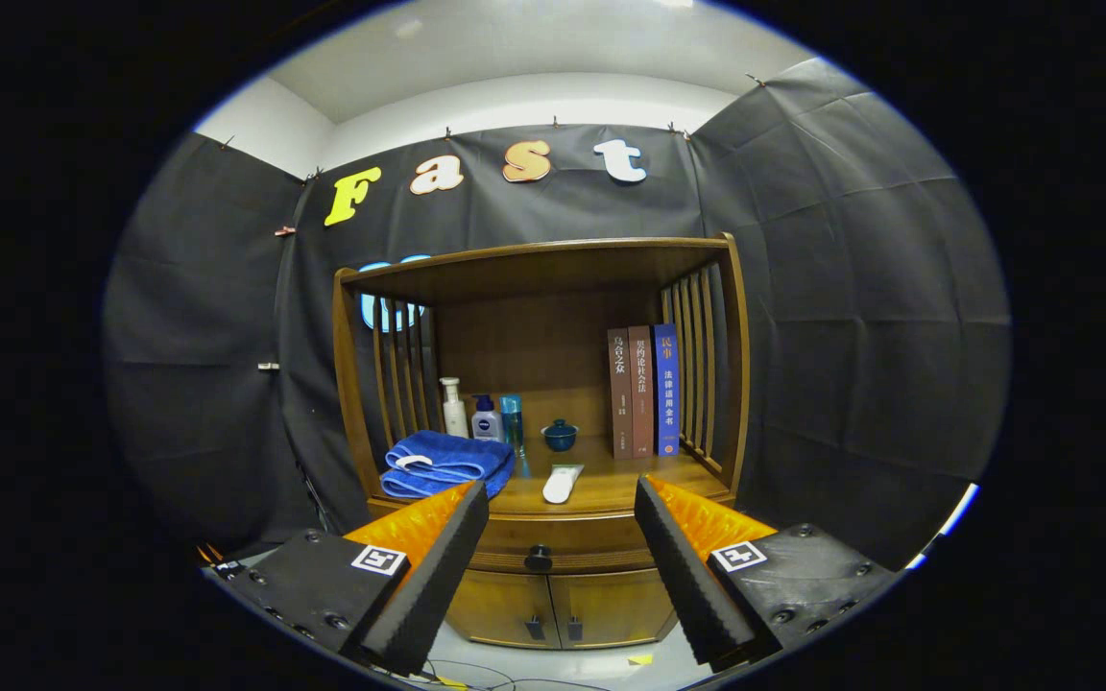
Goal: Pull open the drawer, take out the items inside it, and place them on the countertop above the cabinet.
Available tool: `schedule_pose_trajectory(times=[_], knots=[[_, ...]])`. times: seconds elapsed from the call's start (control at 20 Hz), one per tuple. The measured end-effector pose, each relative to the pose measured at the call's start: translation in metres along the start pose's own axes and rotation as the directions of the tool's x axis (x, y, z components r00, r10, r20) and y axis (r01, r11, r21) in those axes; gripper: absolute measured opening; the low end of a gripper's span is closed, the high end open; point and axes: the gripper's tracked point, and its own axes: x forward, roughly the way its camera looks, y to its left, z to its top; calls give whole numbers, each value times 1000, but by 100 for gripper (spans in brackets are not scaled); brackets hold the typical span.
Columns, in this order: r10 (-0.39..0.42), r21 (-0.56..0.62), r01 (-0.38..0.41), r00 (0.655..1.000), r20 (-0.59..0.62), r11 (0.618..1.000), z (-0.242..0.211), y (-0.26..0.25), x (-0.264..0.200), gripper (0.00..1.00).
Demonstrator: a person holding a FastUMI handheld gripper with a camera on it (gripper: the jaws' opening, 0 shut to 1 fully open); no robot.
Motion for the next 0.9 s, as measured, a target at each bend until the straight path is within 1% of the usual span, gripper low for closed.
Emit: schedule_pose_trajectory(times=[0.35,0.65,0.9], knots=[[-10,44,10,1000,1,999,-1,-6,1,99],[-8,11,8,1000,-1,1000,0,-1,3,99],[-4,18,4,1000,-5,1000,-1,1,4,99]])
